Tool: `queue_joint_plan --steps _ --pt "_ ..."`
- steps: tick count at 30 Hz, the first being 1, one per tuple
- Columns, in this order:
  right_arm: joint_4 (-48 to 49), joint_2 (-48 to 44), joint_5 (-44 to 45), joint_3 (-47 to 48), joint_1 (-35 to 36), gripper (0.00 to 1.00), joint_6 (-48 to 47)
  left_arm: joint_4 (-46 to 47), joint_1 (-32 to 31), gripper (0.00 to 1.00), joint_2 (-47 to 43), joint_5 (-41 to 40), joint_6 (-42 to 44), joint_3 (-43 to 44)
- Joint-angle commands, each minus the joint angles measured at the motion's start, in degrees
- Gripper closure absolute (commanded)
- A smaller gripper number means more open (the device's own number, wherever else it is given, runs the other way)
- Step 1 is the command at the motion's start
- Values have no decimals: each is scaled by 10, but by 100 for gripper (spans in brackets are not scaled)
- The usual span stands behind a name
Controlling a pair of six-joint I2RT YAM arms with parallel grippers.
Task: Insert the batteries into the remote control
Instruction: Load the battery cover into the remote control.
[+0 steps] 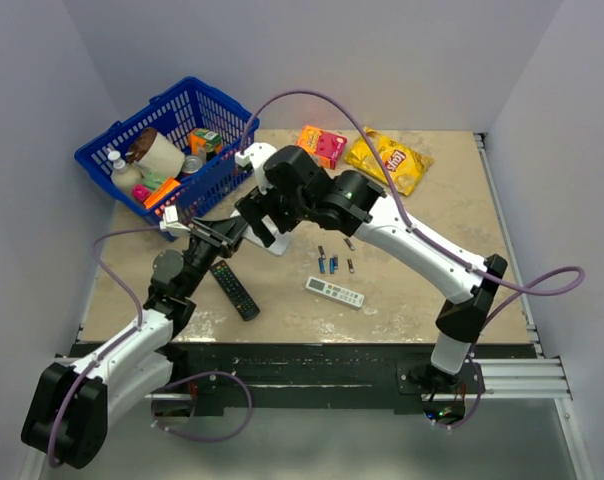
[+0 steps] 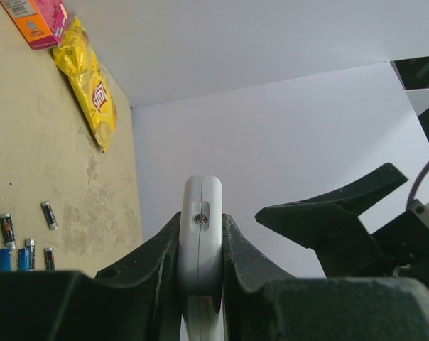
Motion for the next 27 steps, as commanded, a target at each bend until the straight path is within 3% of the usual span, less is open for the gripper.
queue_joint_plan --steps 1,9,27 --pt "46 -70 49 -75 -32 8 154 64 -1 100 16 -9 -23 9" --pt "209 -223 37 -293 -71 16 333 68 -1 100 43 -17 -12 37" --pt "343 -286 9 -444 -99 46 483 123 -1 100 108 -26 1 90"
